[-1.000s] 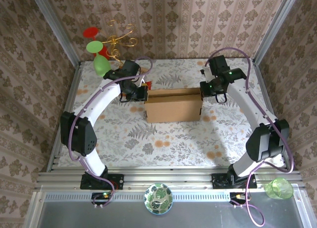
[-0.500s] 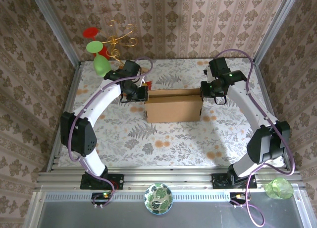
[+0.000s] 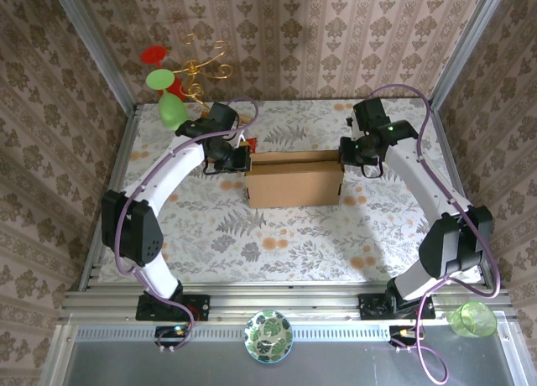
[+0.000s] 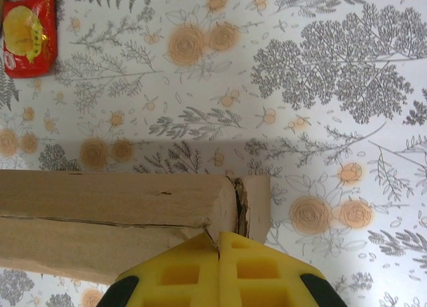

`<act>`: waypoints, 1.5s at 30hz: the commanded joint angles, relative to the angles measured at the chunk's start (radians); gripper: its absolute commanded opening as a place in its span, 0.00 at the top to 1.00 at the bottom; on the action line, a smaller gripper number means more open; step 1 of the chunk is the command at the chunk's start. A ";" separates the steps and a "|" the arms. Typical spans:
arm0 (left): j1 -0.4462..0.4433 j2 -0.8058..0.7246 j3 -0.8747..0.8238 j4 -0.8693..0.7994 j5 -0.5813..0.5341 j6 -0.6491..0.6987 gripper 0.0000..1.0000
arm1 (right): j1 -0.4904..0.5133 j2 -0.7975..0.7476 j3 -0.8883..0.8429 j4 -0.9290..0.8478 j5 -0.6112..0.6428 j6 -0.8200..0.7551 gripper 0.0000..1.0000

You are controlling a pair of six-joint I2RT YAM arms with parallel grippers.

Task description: Fold the paper box

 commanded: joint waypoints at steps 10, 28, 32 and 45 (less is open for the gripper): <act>0.004 -0.046 -0.001 -0.064 -0.055 -0.027 0.67 | 0.024 -0.080 -0.082 0.047 0.048 -0.050 1.00; 0.046 -0.132 0.019 -0.118 -0.039 -0.023 0.58 | 0.062 -0.117 -0.146 0.076 0.076 -0.041 1.00; 0.060 -0.124 0.032 -0.132 -0.023 0.003 0.61 | 0.069 -0.139 -0.178 0.092 0.086 -0.042 1.00; 0.035 -0.040 0.107 -0.168 -0.030 0.057 0.73 | 0.075 -0.140 -0.176 0.086 0.091 -0.042 1.00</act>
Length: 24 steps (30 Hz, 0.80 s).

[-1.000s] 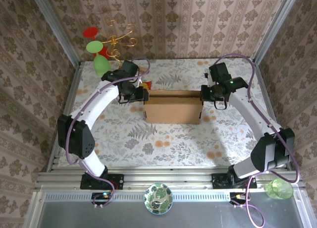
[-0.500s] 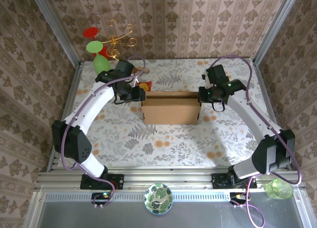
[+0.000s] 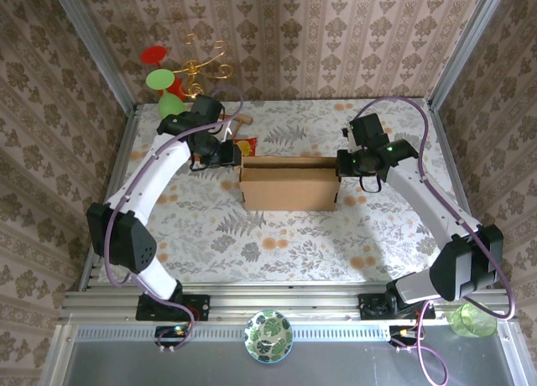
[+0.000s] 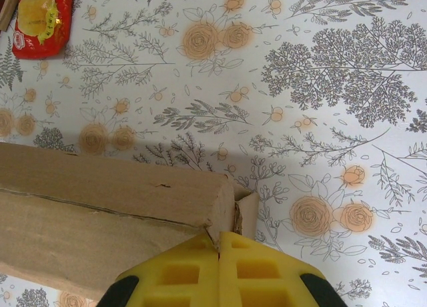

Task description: Fold the paper box

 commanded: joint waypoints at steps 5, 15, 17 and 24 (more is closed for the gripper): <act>-0.046 0.047 0.029 -0.063 -0.021 0.035 0.73 | 0.009 -0.010 -0.018 -0.020 0.024 -0.009 1.00; -0.071 0.071 0.042 -0.095 -0.054 0.047 0.78 | 0.008 -0.008 -0.024 -0.020 0.032 -0.005 1.00; -0.075 0.069 0.039 -0.104 -0.062 0.046 0.79 | 0.010 -0.010 -0.027 -0.020 0.037 -0.005 1.00; -0.083 0.064 0.041 -0.115 -0.062 0.032 0.82 | 0.014 -0.008 -0.035 -0.023 0.044 0.000 1.00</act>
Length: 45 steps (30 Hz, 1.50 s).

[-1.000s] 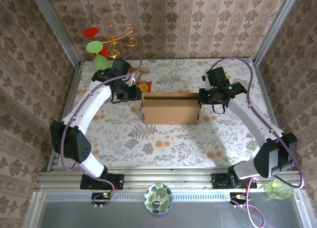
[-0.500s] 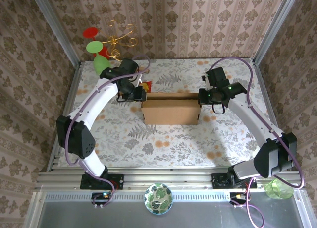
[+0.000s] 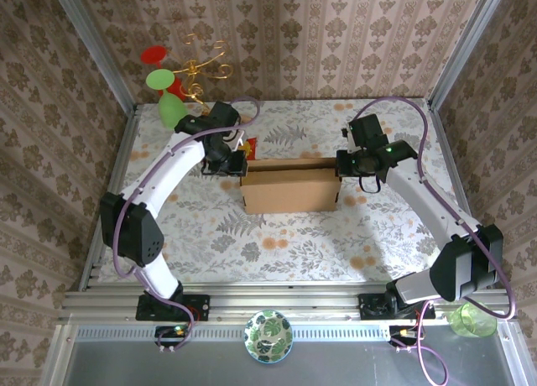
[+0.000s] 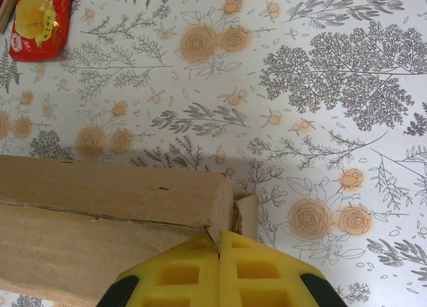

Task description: Fold the paper box

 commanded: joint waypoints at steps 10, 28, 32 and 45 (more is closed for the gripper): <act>-0.021 -0.005 0.028 -0.047 -0.024 -0.018 0.92 | 0.017 -0.019 -0.036 -0.030 0.049 0.019 1.00; -0.048 -0.111 -0.152 0.119 -0.079 -0.199 1.00 | 0.042 -0.095 -0.143 0.015 0.086 0.045 1.00; -0.055 -0.152 -0.231 0.199 -0.082 -0.228 1.00 | 0.043 -0.108 -0.171 0.030 0.075 0.043 1.00; -0.038 -0.204 -0.186 0.176 -0.078 -0.332 0.70 | 0.044 -0.120 -0.166 0.010 0.087 0.048 1.00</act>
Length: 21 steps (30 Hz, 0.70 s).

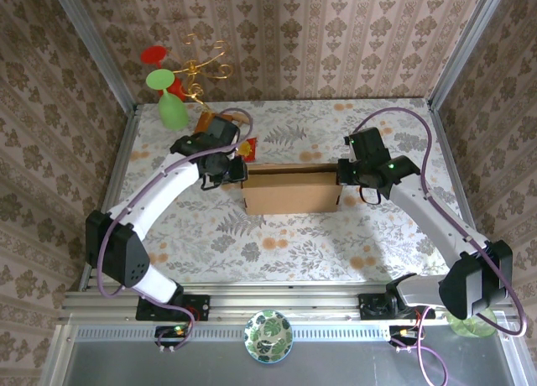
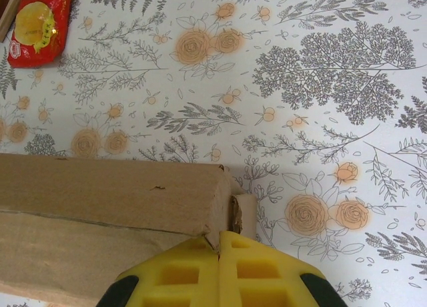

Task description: Fold the paper box

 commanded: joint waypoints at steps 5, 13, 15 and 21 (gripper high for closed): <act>0.048 -0.093 0.067 -0.051 0.079 -0.214 0.62 | 0.006 -0.003 -0.013 -0.087 0.031 0.007 1.00; -0.015 -0.131 0.015 0.054 0.385 -0.095 0.87 | 0.006 0.012 0.015 -0.090 0.025 0.008 1.00; -0.086 -0.141 -0.019 0.078 0.411 -0.016 0.89 | 0.005 0.014 0.020 -0.091 0.026 0.011 1.00; -0.276 -0.160 -0.206 0.205 0.231 0.095 0.89 | 0.005 0.023 0.033 -0.098 0.019 0.014 1.00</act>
